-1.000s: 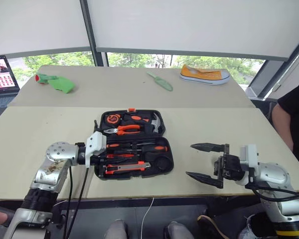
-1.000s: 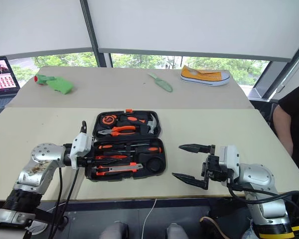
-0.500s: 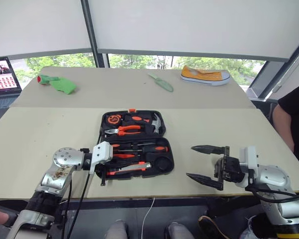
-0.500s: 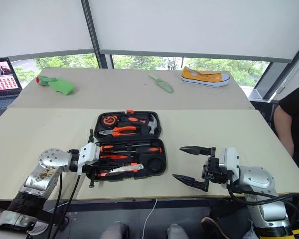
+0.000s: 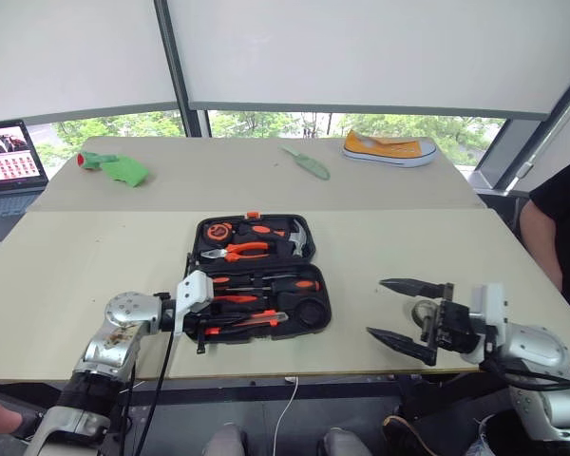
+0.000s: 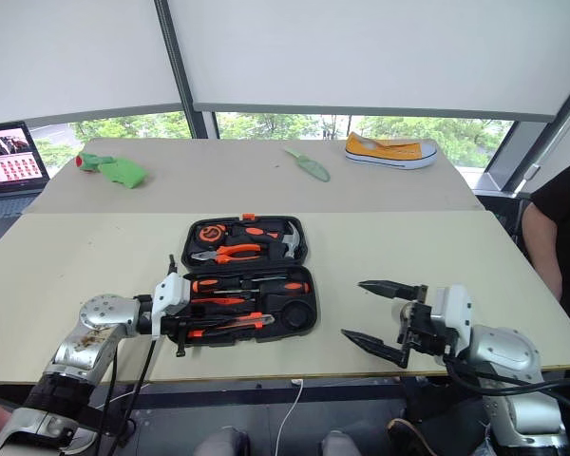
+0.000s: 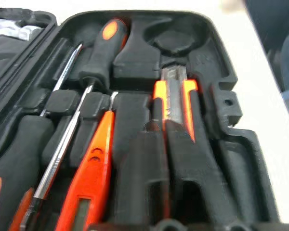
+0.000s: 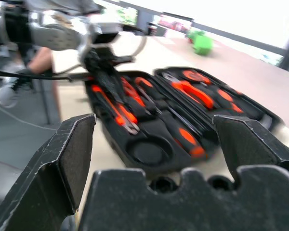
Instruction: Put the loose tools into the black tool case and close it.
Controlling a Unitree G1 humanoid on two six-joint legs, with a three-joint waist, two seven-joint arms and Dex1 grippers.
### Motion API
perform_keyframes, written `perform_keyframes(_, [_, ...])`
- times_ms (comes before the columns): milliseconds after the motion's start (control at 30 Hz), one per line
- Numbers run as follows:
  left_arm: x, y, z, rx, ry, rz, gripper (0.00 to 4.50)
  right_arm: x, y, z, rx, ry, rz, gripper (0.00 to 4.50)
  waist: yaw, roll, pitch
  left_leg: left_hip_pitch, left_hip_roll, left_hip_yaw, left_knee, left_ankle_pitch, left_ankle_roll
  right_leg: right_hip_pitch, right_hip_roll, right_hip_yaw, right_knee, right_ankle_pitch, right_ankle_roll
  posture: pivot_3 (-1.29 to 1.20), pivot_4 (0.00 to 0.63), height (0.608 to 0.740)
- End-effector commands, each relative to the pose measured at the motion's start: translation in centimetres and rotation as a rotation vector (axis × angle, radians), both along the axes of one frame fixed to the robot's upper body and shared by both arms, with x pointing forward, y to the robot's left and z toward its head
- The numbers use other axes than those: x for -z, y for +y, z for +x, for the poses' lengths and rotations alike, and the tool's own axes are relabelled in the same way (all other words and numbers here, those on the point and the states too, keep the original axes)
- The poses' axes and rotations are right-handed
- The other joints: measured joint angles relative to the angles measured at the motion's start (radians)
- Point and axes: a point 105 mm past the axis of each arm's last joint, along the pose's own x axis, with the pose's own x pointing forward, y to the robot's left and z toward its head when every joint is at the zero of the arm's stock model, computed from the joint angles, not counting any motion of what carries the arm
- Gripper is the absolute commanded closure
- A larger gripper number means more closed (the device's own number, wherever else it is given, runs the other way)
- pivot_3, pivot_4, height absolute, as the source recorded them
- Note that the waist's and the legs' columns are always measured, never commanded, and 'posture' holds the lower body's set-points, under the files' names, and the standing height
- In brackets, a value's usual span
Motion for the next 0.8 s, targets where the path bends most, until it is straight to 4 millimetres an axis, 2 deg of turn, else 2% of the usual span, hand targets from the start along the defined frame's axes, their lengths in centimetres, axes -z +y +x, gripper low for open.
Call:
perform_keyframes(33, [-4.1, 1.2, -0.1, -0.022, -0.145, -0.129, 2.31, -1.7, -2.3, -0.9, 0.097, -0.048, -0.003, 0.00, -0.001, -0.001, 0.001, 0.000, 0.000, -0.001, 0.000, 0.000, 0.000, 0.000, 0.001, 0.000, 0.000, 0.001, 0.003, 0.00, 0.150, 0.740])
perform_keyframes(133, [-5.7, 2.4, -1.4, -0.027, -0.177, -0.152, 1.20, -1.1, -5.3, -1.9, 0.237, -0.036, -0.019, 0.00, -0.001, -0.001, 0.001, -0.001, 0.000, -0.001, -0.001, 0.000, 0.001, -0.001, 0.001, 0.000, -0.001, 0.002, 0.003, 0.00, 0.150, 0.740])
perform_keyframes(233, [-5.2, 4.0, -3.7, -0.028, -0.181, -0.044, 0.08, 1.7, -10.1, -4.3, 0.454, 0.015, -0.111, 0.00, -0.001, -0.001, 0.001, -0.001, 0.000, 0.000, -0.003, -0.001, 0.000, -0.001, 0.001, 0.001, -0.002, 0.001, 0.004, 0.00, 0.150, 0.740])
perform_keyframes(300, [-4.5, 5.1, -4.6, -0.068, -0.143, -0.013, 0.02, 3.1, -12.0, -5.8, 0.540, 0.065, -0.138, 0.00, -0.001, -0.001, 0.001, 0.002, 0.000, 0.001, -0.008, -0.002, 0.000, 0.000, 0.001, 0.001, -0.006, -0.001, 0.002, 0.00, 0.150, 0.740])
perform_keyframes(367, [-3.7, 6.1, -5.0, -0.123, -0.094, -0.019, 0.02, 4.1, -13.1, -6.9, 0.590, 0.114, -0.141, 0.00, -0.001, -0.001, 0.001, 0.002, 0.000, 0.001, -0.010, -0.002, 0.000, 0.000, 0.000, 0.001, -0.006, -0.005, -0.004, 0.00, 0.150, 0.740])
perform_keyframes(433, [-3.1, 6.7, -5.5, -0.146, -0.071, -0.028, 0.02, 4.9, -13.4, -7.7, 0.605, 0.171, -0.151, 0.00, -0.004, -0.001, 0.001, 0.004, 0.000, 0.001, -0.010, -0.006, -0.007, 0.000, 0.000, 0.002, -0.005, -0.006, -0.005, 0.00, 0.150, 0.740])
perform_keyframes(500, [-3.1, 6.7, -5.7, -0.151, -0.069, -0.049, 0.02, 4.4, -12.9, -7.2, 0.603, 0.180, -0.125, 0.00, -0.008, -0.001, 0.001, 0.007, 0.000, 0.001, -0.010, -0.007, -0.009, 0.000, 0.000, 0.003, -0.005, -0.006, -0.005, 0.00, 0.150, 0.740])
perform_keyframes(667, [-4.2, 5.0, -5.9, -0.114, -0.069, -0.154, 0.02, 2.5, -10.5, -3.8, 0.534, 0.236, -0.158, 0.00, -0.024, -0.001, 0.002, 0.012, -0.002, 0.001, -0.010, -0.008, -0.010, -0.001, 0.000, 0.009, -0.005, -0.005, -0.005, 0.00, 0.150, 0.740])
perform_keyframes(800, [-4.7, 3.6, -6.1, -0.074, -0.077, -0.193, 0.02, 2.6, -8.0, -2.4, 0.429, 0.384, -0.310, 0.00, -0.025, -0.002, 0.003, 0.012, -0.004, 0.002, -0.011, -0.008, -0.010, 0.000, 0.001, 0.012, -0.005, -0.005, -0.005, 0.00, 0.150, 0.740])
